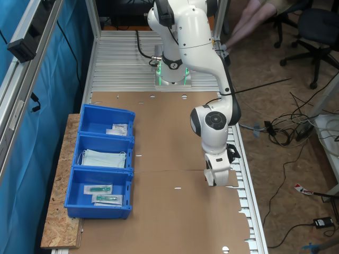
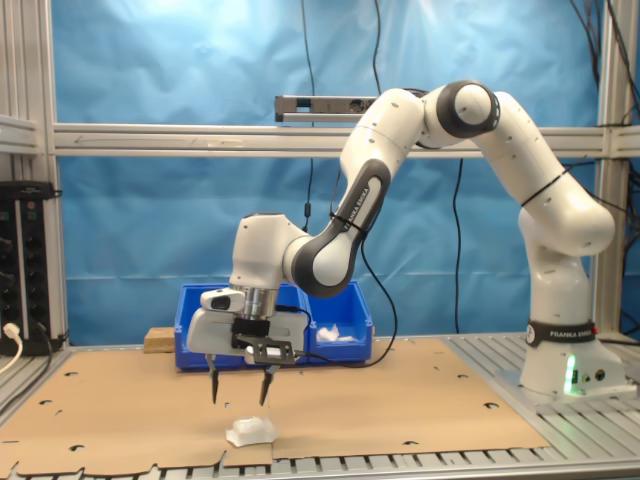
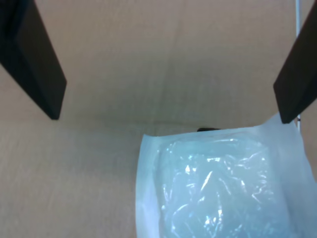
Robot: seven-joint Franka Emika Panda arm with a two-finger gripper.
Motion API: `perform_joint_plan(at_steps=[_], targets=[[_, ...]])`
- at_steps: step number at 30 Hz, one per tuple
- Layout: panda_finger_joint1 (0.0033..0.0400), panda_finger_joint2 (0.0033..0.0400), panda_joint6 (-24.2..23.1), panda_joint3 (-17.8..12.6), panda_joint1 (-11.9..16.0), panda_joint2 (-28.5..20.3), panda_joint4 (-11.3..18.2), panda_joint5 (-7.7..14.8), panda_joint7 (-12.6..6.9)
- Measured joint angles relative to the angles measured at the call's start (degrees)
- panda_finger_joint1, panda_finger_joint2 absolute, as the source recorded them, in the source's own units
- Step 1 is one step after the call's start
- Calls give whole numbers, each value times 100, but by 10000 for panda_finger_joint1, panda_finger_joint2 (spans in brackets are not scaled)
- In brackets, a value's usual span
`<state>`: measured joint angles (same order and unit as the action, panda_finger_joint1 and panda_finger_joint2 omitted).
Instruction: Pick and place sorting task of medical equipment.
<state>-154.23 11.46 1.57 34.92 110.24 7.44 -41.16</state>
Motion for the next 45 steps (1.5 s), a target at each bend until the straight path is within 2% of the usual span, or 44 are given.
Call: perform_joint_plan(at_steps=[18, 29, 45], targets=[[400, 400, 121, -59, 0, 4, 27, 0, 0], [400, 400, 150, -22, -1, 8, 179, 0, 0], [400, 400, 91, -3, -2, 134, 241, 0, 0]])
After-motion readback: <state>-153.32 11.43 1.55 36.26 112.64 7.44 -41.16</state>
